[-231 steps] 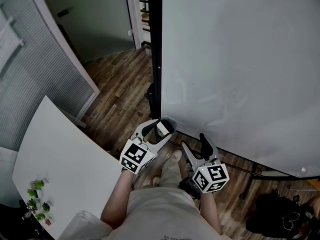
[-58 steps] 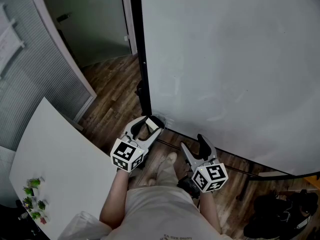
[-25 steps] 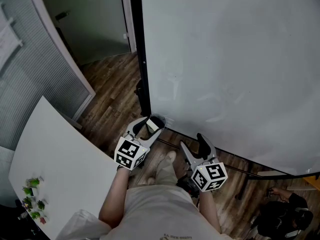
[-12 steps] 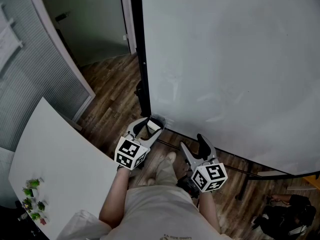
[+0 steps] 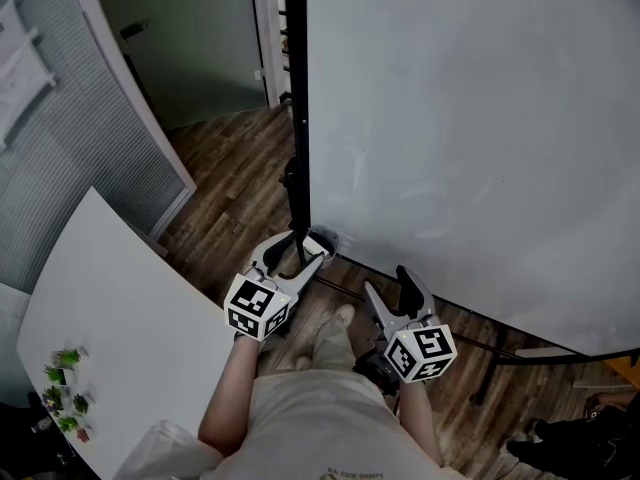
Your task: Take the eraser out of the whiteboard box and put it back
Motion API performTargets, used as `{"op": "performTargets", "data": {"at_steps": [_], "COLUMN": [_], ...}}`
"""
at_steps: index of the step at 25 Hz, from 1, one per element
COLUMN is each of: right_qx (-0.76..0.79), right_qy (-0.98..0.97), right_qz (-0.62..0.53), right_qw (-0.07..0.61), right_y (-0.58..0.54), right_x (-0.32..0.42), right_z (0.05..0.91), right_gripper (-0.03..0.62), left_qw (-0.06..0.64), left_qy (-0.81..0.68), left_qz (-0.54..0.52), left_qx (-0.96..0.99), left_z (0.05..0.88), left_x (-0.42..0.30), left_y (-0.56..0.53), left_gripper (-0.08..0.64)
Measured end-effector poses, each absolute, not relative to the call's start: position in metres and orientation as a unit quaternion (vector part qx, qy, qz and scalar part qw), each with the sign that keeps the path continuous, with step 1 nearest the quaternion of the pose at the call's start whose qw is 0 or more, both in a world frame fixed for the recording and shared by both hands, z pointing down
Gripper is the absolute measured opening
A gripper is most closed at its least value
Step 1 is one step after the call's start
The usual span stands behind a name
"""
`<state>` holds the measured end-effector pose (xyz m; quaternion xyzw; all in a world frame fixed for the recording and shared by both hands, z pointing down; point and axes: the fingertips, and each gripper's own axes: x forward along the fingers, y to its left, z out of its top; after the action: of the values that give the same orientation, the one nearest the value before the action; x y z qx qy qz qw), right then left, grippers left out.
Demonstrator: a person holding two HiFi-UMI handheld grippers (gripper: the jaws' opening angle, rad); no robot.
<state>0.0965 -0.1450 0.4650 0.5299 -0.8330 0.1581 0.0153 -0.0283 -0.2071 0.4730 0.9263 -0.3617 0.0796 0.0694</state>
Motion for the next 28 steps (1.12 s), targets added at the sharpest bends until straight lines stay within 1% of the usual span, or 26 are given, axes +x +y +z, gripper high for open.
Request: {"op": "performTargets", "data": {"at_steps": [4, 7, 9, 11, 13, 18, 23, 28], "right_qx": [0.535, 0.547, 0.559, 0.566, 0.565, 0.560, 0.566, 0.568], "right_qy": [-0.832, -0.827, -0.822, -0.819, -0.820, -0.823, -0.820, -0.819], "right_qz": [0.144, 0.125, 0.108, 0.096, 0.091, 0.095, 0.087, 0.082], "right_qw": [0.013, 0.005, 0.000, -0.003, -0.007, -0.019, 0.004, 0.011], "right_y": [-0.143, -0.140, -0.138, -0.136, -0.133, -0.131, -0.131, -0.131], "right_x": [0.095, 0.096, 0.099, 0.101, 0.100, 0.097, 0.095, 0.094], "right_z": [0.461, 0.453, 0.446, 0.441, 0.438, 0.433, 0.437, 0.436], "right_gripper": [0.255, 0.189, 0.105, 0.013, 0.012, 0.012, 0.012, 0.012], "left_qw": [0.082, 0.075, 0.075, 0.080, 0.078, 0.066, 0.060, 0.053], "left_qy": [-0.352, -0.347, -0.343, -0.340, -0.341, -0.352, -0.363, -0.367], "left_qz": [0.043, 0.026, 0.003, -0.026, -0.039, -0.021, -0.001, 0.010], "left_qx": [0.931, 0.934, 0.936, 0.937, 0.936, 0.933, 0.930, 0.929], "left_z": [0.461, 0.452, 0.442, 0.431, 0.423, 0.421, 0.428, 0.428], "left_x": [-0.030, -0.030, -0.030, -0.033, -0.036, -0.040, -0.041, -0.042], "left_y": [-0.197, -0.188, -0.182, -0.177, -0.174, -0.173, -0.172, -0.173], "left_gripper": [0.225, 0.157, 0.124, 0.073, 0.005, 0.005, 0.005, 0.005]}}
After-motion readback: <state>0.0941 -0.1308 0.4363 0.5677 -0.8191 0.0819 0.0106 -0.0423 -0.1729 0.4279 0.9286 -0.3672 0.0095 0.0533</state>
